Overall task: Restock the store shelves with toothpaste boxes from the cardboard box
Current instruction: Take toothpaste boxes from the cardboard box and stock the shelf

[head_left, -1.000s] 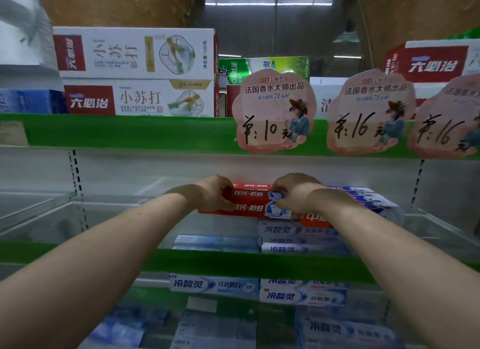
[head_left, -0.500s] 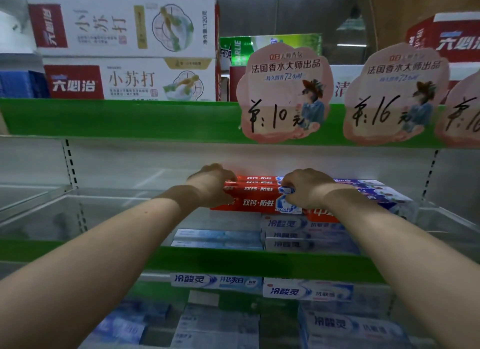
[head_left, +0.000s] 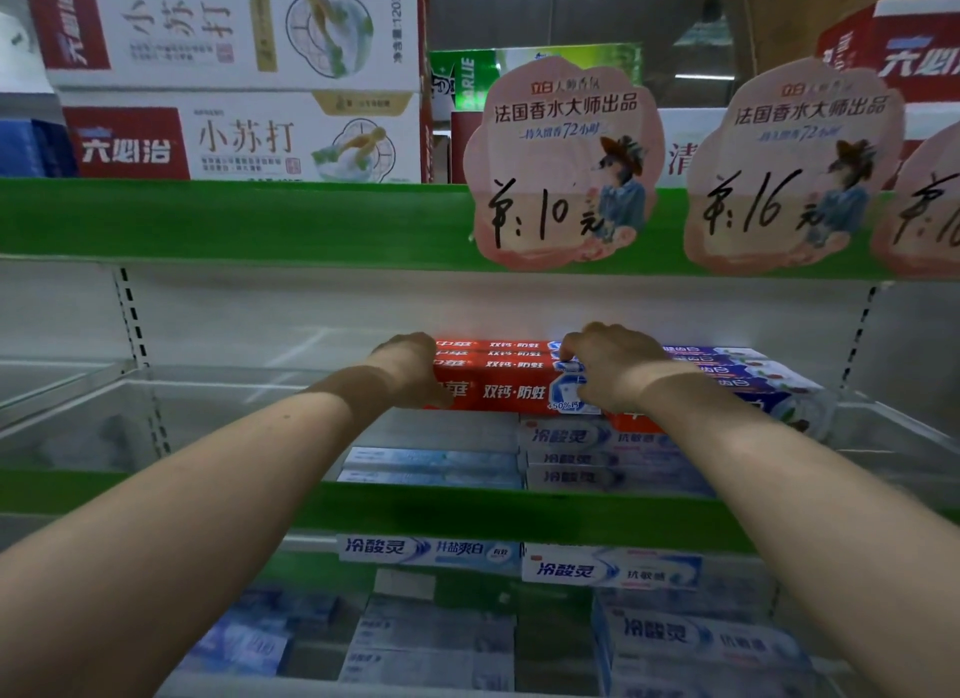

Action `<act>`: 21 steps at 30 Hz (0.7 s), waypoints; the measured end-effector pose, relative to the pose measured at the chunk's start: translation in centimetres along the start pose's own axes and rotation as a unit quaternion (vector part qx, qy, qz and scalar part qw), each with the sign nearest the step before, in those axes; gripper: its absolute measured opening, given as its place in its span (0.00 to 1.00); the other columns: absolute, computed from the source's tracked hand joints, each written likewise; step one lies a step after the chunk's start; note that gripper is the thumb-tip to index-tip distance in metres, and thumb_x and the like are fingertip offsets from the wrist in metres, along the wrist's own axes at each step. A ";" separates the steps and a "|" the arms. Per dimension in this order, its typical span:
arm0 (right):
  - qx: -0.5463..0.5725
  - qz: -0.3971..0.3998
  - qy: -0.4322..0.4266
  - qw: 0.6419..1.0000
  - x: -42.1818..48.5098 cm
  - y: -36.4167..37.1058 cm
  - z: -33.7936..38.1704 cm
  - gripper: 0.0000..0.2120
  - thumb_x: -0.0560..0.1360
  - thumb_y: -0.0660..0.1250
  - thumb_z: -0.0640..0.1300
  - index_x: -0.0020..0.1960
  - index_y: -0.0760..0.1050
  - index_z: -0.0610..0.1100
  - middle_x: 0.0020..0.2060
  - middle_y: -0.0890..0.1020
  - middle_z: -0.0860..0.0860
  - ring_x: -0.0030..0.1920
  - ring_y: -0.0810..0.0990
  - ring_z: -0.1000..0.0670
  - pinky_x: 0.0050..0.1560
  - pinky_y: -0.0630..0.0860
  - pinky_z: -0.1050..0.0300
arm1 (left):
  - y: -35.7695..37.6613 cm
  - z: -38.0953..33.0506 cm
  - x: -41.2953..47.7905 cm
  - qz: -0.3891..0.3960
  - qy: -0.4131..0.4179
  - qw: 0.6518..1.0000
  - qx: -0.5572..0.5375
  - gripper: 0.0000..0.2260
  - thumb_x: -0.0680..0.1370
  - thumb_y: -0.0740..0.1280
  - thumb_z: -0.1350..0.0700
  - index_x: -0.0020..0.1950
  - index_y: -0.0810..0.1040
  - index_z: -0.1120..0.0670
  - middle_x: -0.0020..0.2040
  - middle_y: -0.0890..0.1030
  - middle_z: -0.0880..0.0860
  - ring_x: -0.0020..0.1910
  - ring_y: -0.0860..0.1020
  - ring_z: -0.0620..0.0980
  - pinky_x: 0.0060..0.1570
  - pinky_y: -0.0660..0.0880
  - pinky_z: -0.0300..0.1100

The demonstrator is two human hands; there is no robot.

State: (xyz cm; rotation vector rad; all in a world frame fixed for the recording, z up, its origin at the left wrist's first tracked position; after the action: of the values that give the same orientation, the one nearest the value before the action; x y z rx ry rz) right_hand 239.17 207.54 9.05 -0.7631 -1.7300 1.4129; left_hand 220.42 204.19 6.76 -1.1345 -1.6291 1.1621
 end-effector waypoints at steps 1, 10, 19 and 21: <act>-0.008 -0.004 0.001 1.000 0.0 0.0 0.0 0.21 0.76 0.66 0.41 0.68 0.68 0.45 0.61 0.73 0.45 0.60 0.73 0.44 0.58 0.71 0.51 | 0.0 -0.1 0.0 -0.003 -0.002 1.000 0.007 0.21 0.73 0.72 0.53 0.63 0.73 0.56 0.55 0.80 0.54 0.48 0.77 0.51 0.50 0.76 0.42; 0.004 -0.026 -0.013 1.000 0.5 -0.5 1.2 0.18 0.76 0.66 0.45 0.66 0.70 0.46 0.59 0.73 0.46 0.59 0.72 0.44 0.55 0.71 0.52 | -0.3 -2.6 0.1 -0.064 0.077 0.986 0.133 0.25 0.71 0.73 0.49 0.66 0.71 0.47 0.57 0.75 0.52 0.55 0.75 0.52 0.57 0.75 0.51; 0.003 -0.038 -0.005 0.999 0.6 -0.5 1.6 0.18 0.77 0.66 0.43 0.66 0.70 0.44 0.59 0.73 0.45 0.59 0.73 0.44 0.54 0.72 0.51 | -0.5 -4.4 -0.5 -0.093 0.095 0.981 0.143 0.17 0.73 0.70 0.48 0.61 0.75 0.46 0.54 0.74 0.51 0.56 0.72 0.52 0.61 0.68 0.50; 0.008 -0.063 -0.002 0.998 0.6 -0.3 1.5 0.17 0.77 0.65 0.42 0.65 0.71 0.43 0.58 0.73 0.45 0.58 0.73 0.44 0.53 0.72 0.51 | -0.7 -4.7 -0.6 -0.112 0.095 0.981 0.127 0.15 0.74 0.69 0.48 0.60 0.76 0.46 0.53 0.75 0.50 0.56 0.72 0.52 0.61 0.67 0.50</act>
State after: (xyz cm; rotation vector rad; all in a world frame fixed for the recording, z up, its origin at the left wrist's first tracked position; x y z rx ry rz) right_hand 237.58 207.14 9.30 -0.6313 -1.7364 1.3433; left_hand 224.90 204.54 8.45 -0.8468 -1.3770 1.0463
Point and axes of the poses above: each hand's wrist, its own x-axis towards the middle knuckle, its own y-axis out of the palm, z = x × y, the point moved 9 cm from there along x, towards the middle knuckle
